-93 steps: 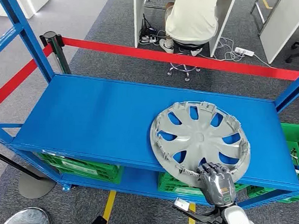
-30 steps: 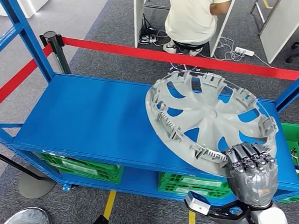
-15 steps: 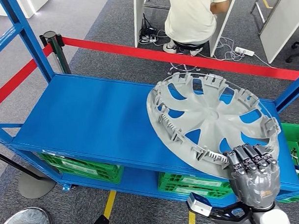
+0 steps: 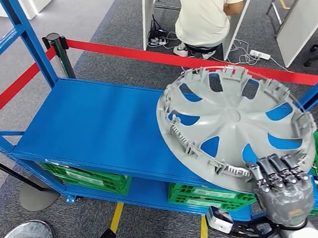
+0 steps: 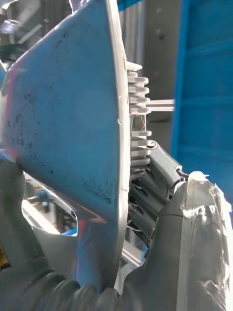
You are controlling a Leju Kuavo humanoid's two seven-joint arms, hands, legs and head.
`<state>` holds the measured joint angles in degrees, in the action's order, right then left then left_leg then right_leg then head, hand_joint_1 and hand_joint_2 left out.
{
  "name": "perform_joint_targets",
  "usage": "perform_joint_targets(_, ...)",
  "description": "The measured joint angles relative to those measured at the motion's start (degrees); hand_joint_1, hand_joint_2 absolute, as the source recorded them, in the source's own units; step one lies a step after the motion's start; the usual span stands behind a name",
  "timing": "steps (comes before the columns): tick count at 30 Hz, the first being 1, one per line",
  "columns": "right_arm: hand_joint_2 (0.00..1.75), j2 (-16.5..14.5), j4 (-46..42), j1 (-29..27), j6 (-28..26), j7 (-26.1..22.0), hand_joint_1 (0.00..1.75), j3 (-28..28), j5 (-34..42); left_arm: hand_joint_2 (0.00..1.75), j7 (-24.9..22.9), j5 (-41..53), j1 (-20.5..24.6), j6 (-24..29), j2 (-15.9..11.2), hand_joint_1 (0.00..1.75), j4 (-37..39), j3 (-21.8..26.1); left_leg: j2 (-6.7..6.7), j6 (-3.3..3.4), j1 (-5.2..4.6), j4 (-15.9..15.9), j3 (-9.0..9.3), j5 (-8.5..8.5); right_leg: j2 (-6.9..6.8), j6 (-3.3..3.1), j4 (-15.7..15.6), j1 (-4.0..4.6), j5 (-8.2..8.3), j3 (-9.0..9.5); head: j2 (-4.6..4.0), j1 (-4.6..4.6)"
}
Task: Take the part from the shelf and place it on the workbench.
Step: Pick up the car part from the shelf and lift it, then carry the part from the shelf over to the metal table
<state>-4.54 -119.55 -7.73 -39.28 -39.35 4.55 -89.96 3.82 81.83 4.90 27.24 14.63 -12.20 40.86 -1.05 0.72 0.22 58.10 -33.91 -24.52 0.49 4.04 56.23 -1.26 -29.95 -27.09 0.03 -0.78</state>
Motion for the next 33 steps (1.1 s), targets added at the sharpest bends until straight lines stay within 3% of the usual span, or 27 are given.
perform_joint_targets(3, 1.75, -0.26, -2.41, 0.94, 0.00, -0.32, 1.75, 0.85, 0.00, 1.75, -0.18, 0.20, 0.01, 0.01, -0.02, 0.00, 0.00, -0.15, 0.00, 0.16, -0.10, 0.08, -0.02, -0.08, -0.01, 0.14, -0.16, -0.09, 0.07, 0.02, 0.00, 0.01)
perform_joint_targets(7, 1.75, -0.68, -4.90, 1.89, 0.00, -0.36, 1.75, 1.29, 0.00, 1.75, -0.37, 0.33, 0.09, 0.04, -0.04, 0.00, 0.00, -0.39, 0.14, 1.22, -0.10, -1.52, 0.77, 0.42, -0.01, 0.76, 0.16, -0.25, -0.34, -0.16, 0.01, 0.07)
perform_joint_targets(8, 1.75, -0.73, -5.23, 2.00, -0.01, -0.38, 1.75, 1.38, 0.01, 1.75, -0.41, 0.36, 0.13, 0.05, -0.03, 0.00, 0.00, -0.42, 0.19, 1.40, 0.04, -2.14, 1.09, 0.67, -0.04, 0.72, 2.26, -0.20, -1.48, -1.20, 0.01, 0.15)
perform_joint_targets(10, 1.75, -0.72, -5.45, 2.08, -0.02, -0.20, 1.75, 1.51, 0.02, 1.75, -0.46, 0.39, 0.19, 0.06, -0.03, 0.00, 0.00, -0.44, 0.28, 1.57, 0.13, -2.54, 1.33, 0.81, -0.07, 0.68, 9.74, -0.18, -4.73, -5.40, 0.00, 0.27)
perform_joint_targets(11, 1.75, -0.67, -5.45, 2.02, -0.02, 0.32, 1.75, 1.54, 0.02, 1.75, -0.50, 0.40, 0.19, 0.06, -0.03, 0.00, 0.00, -0.44, 0.27, 1.54, 0.11, -2.52, 1.34, 0.76, -0.08, 0.75, 13.42, -0.19, -5.78, -7.70, 0.00, 0.28)
perform_joint_targets(12, 1.75, -0.58, -5.45, 1.91, -0.02, 0.85, 1.75, 1.56, 0.01, 1.75, -0.55, 0.40, 0.17, 0.05, -0.03, 0.00, 0.00, -0.44, 0.24, 1.46, 0.12, -2.50, 1.39, 0.67, -0.09, 0.85, 15.59, -0.24, -5.77, -9.39, 0.01, 0.28)
perform_joint_targets(13, 1.75, -0.51, -5.45, 1.82, -0.02, 1.19, 1.75, 1.59, -0.01, 1.75, -0.61, 0.40, 0.15, 0.04, -0.03, 0.00, 0.00, -0.44, 0.18, 1.30, 0.18, -2.45, 1.47, 0.55, -0.10, 0.97, 15.53, -0.34, -4.54, -10.05, 0.01, 0.28)
perform_joint_targets(14, 1.75, -0.45, -5.45, 1.76, -0.02, 1.25, 1.75, 1.63, -0.03, 1.75, -0.67, 0.40, 0.13, 0.03, -0.03, 0.00, 0.00, -0.44, 0.10, 1.04, 0.30, -2.31, 1.59, 0.37, -0.14, 1.10, 13.20, -0.48, -2.25, -9.59, 0.01, 0.29)
perform_joint_targets(15, 1.75, -0.44, -5.45, 1.75, -0.02, 0.97, 1.75, 1.69, -0.03, 1.75, -0.70, 0.40, 0.13, 0.02, -0.03, 0.00, 0.00, -0.44, 0.03, 0.66, 0.41, -2.05, 1.69, 0.11, -0.18, 1.27, 9.39, -0.67, 0.45, -8.36, 0.01, 0.31)
perform_joint_targets(17, 1.75, -0.50, -5.44, 1.77, -0.04, 0.48, 1.75, 1.80, -0.04, 1.75, -0.73, 0.39, 0.17, 0.01, -0.14, 0.00, 0.00, -0.44, -0.07, -0.24, 0.27, -1.22, 1.49, -0.42, 0.03, 1.24, 3.60, -0.88, 3.66, -6.17, 0.01, 0.50)
perform_joint_targets(22, 1.75, -0.68, -5.45, 1.74, -0.10, 0.16, 1.75, 2.08, -0.14, 1.75, -0.89, 0.36, 0.19, -0.01, -0.22, 0.00, 0.00, -0.44, 0.07, -1.78, 0.26, 0.03, 0.52, -1.13, 0.46, -0.92, 3.10, -0.79, 4.08, -6.46, 0.01, 0.07)
perform_joint_targets(24, 1.75, -0.87, -5.45, 1.96, -0.14, -0.03, 1.75, 2.21, -0.10, 1.75, -0.90, 0.32, 0.24, 0.00, -0.20, 0.00, 0.00, -0.44, 0.29, -2.19, 0.33, 4.66, -1.54, -4.03, 0.26, -1.67, 3.03, -0.86, 4.26, -6.45, 0.01, -0.03)
perform_joint_targets(26, 1.75, -1.13, -5.45, 2.06, -0.15, -0.29, 1.75, 2.27, -0.11, 1.75, -0.90, 0.13, 0.29, -0.01, -0.20, 0.00, 0.00, -0.44, 0.35, -2.34, 0.33, 12.25, -5.03, -7.50, 0.06, -1.94, 3.04, -0.79, 4.35, -6.54, 0.01, -0.08)
perform_joint_targets(27, 1.75, -1.23, -5.44, 2.03, -0.15, -0.36, 1.75, 2.29, -0.15, 1.75, -0.90, 0.03, 0.32, -0.01, -0.20, 0.00, 0.00, -0.44, 0.36, -2.34, 0.34, 14.77, -6.20, -8.22, -0.02, -1.95, 3.04, -0.76, 4.36, -6.58, 0.01, -0.07)
perform_joint_targets(28, 1.75, -1.34, -5.41, 2.02, -0.15, -0.40, 1.75, 2.31, -0.19, 1.75, -0.90, -0.05, 0.34, -0.01, -0.20, 0.00, 0.00, -0.44, 0.37, -2.30, 0.35, 15.41, -6.46, -7.86, -0.08, -1.94, 3.05, -0.77, 4.38, -6.61, 0.01, -0.07)
perform_joint_targets(29, 1.75, -1.45, -5.38, 2.01, -0.15, -0.41, 1.75, 2.32, -0.21, 1.75, -0.90, -0.11, 0.36, -0.01, -0.20, 0.00, 0.00, -0.44, 0.37, -2.25, 0.38, 13.91, -5.65, -6.52, -0.10, -1.90, 3.05, -0.81, 4.41, -6.62, 0.01, -0.06)
perform_joint_targets(31, 1.75, -1.62, -5.31, 2.07, -0.30, -0.40, 1.75, 2.31, -0.13, 1.75, -0.94, -0.21, 0.37, -0.01, -0.22, 0.00, 0.00, -0.44, 0.37, -2.27, 0.53, 7.20, -2.13, -3.02, -0.08, -1.59, 3.10, -0.86, 4.51, -6.67, 0.00, -0.09)
perform_joint_targets(33, 1.75, -1.76, -5.28, 2.31, -0.52, -0.41, 1.75, 2.33, -0.04, 1.75, -0.99, -0.26, 0.47, 0.00, -0.24, 0.00, 0.00, -0.44, 0.25, -2.10, 0.69, 1.89, 0.31, -1.50, 0.03, -0.92, 3.33, -0.60, 4.73, -7.06, 0.01, -0.16)
